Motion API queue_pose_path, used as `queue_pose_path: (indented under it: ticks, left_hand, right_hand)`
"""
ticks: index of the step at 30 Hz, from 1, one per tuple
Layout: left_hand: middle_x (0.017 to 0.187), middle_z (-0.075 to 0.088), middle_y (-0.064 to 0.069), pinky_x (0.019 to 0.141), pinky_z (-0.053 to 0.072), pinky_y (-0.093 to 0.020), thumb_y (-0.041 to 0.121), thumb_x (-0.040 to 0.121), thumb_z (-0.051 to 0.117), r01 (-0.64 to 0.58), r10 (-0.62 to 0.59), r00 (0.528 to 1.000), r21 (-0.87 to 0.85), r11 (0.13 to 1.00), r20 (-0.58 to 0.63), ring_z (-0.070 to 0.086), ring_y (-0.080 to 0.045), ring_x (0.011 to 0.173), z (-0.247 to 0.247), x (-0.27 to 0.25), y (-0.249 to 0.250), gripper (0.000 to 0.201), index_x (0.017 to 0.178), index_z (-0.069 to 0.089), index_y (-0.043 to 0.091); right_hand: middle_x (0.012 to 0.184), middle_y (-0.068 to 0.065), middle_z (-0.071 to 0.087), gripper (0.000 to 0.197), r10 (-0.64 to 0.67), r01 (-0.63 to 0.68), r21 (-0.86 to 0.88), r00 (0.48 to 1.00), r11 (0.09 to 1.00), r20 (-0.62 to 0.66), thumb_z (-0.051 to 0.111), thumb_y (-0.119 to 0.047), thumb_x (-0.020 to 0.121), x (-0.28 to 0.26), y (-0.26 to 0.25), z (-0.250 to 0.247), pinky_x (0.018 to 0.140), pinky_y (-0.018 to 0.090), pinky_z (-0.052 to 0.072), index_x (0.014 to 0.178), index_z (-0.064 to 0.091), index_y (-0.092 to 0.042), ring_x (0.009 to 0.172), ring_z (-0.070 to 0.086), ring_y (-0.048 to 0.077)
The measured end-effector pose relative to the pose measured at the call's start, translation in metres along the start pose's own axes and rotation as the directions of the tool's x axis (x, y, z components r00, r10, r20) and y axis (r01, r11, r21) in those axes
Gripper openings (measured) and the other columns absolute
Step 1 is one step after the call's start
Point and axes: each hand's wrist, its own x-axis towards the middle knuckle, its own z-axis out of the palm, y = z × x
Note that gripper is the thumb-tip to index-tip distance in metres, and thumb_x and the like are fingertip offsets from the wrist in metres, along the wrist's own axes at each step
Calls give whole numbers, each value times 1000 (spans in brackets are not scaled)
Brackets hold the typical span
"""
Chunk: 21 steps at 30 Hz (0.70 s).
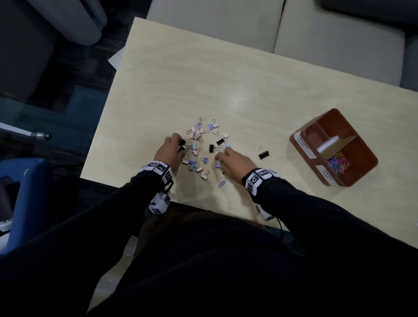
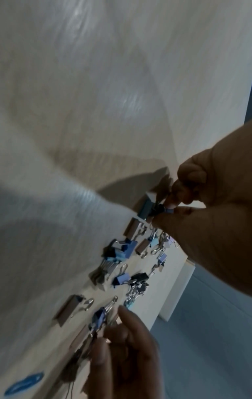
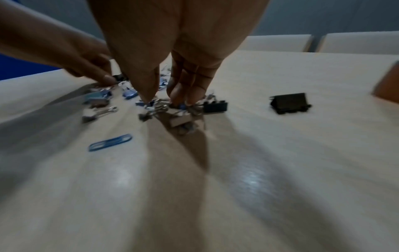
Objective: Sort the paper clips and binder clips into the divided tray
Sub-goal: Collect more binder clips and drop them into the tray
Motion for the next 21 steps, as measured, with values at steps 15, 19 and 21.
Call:
queue_pose_path:
  ticks: [15,19,21]
  left_hand:
    - [106,58,-6,74,47,-34,23,92,55,-119,118,992,17,993,45,59,-25,87,9,-22,16,18,109,51,18]
    - [106,58,-1,74,51,-33,30,92,56,-252,239,964,123,960,114,59,-21,86,23,-32,38,13,100,55,20]
    - [102,56,0,73,51,-31,34,91,59,-332,306,938,164,929,164,58,-19,82,31,-34,53,15,94,56,19]
  right_hand:
    - [104,-4,53,21,164,-148,154,982,977,-98,60,-36,91,-44,55,-3,72,34,52,106,52,-24,82,59,19]
    - [110,0,55,25,120,-113,80,988,990,-93,62,-36,91,-44,37,12,72,36,53,108,56,-19,90,60,22]
    - [106,0,55,25,207,-194,109,970,975,-127,63,-38,90,-41,33,15,71,36,52,104,55,-19,88,58,22]
